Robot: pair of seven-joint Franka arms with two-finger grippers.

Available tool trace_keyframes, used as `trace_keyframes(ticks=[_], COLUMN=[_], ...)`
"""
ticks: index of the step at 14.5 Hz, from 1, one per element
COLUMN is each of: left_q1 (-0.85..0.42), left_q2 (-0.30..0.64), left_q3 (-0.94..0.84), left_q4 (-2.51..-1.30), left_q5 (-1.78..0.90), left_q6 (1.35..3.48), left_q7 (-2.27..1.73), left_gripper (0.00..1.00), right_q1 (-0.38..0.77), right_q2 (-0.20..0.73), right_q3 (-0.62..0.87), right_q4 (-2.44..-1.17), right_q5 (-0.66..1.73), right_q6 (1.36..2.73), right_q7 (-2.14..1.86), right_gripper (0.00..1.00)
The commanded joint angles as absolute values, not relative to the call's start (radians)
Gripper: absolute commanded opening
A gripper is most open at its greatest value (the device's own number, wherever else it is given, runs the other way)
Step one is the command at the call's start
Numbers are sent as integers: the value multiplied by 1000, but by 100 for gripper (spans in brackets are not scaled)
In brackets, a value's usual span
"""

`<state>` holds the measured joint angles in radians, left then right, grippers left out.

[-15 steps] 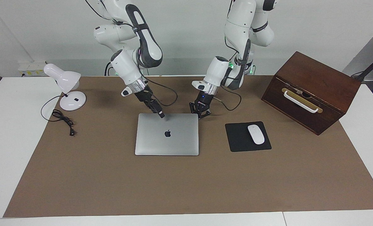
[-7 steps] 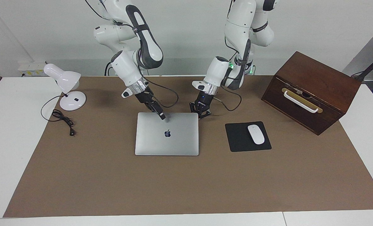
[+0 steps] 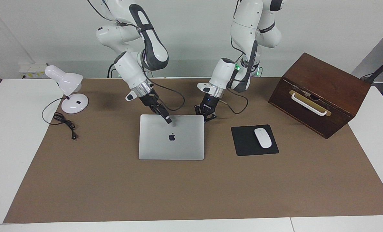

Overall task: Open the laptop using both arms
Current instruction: 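Lift the laptop lid upward and away with the right gripper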

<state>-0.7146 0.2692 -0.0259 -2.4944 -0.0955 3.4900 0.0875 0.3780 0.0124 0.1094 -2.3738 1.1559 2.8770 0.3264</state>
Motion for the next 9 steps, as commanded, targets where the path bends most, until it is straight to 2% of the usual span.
trace_keyframes(ticks=[1,9], left_q1=[-706,-706], left_q2=[301,301], left_q3=[-26,-26], left_q4=[-2479,-2479], left_q5=[-91,-91], left_q6=[3504,3504], left_q7=[106,109], left_gripper=[0,0], right_q1=[365,347], right_q2=[63,101], right_q3=[115,114], right_q4=[-2286,-2183], right_q5=[1172,1160], right_q6=[2895,2893], right_q7=[285,282], right_gripper=[100,100])
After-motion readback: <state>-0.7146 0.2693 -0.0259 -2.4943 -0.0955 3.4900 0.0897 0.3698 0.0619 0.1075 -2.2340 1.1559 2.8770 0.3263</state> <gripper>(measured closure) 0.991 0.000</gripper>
